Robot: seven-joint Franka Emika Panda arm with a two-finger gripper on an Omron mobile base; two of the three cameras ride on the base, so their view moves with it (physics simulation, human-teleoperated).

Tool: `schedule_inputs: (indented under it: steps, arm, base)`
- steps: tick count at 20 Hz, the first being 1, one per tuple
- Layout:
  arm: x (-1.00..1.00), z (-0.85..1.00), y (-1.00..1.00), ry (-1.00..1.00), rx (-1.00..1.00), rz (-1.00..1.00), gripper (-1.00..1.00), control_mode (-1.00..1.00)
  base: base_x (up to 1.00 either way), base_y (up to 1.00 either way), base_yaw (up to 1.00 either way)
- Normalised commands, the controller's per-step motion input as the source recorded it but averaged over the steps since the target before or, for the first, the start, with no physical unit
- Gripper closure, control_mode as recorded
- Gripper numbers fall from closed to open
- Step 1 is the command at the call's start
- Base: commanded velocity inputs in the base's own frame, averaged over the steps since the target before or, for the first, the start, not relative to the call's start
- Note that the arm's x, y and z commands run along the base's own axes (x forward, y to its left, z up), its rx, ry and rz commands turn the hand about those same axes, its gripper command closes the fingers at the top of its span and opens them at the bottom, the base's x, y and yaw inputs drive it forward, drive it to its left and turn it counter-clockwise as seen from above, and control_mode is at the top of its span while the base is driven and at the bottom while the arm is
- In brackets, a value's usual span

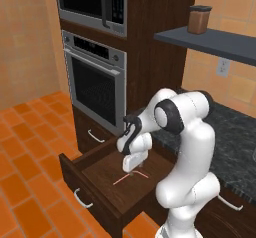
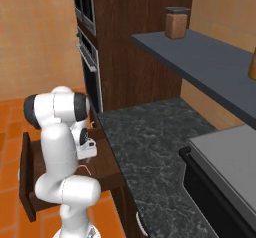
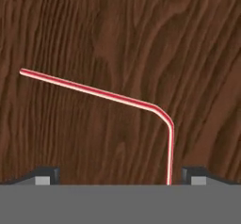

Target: Take a straw from the drawer in front and place it inside the glass cup on the dining counter.

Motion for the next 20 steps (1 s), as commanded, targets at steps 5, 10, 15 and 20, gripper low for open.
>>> schedule_inputs:
  steps: [5, 10, 15, 20]
  arm:
    - [0.3, -0.38, -0.08, 0.0, 0.0, 0.12, -1.0, -1.0]
    - [0.04, -0.32, -0.06, -0.01, 0.0, 0.14, -1.0, -1.0]
    - [0.0, -0.25, -0.1, -0.1, 0.0, 0.12, -1.0, -1.0]
    - [0.0, -0.38, -0.03, -0.08, 0.0, 0.07, -1.0, -1.0]
  base:
    - [0.0, 0.0, 0.0]
    - [0.0, 0.0, 0.0]
    - [0.0, 0.0, 0.0]
    - [0.0, 0.0, 0.0]
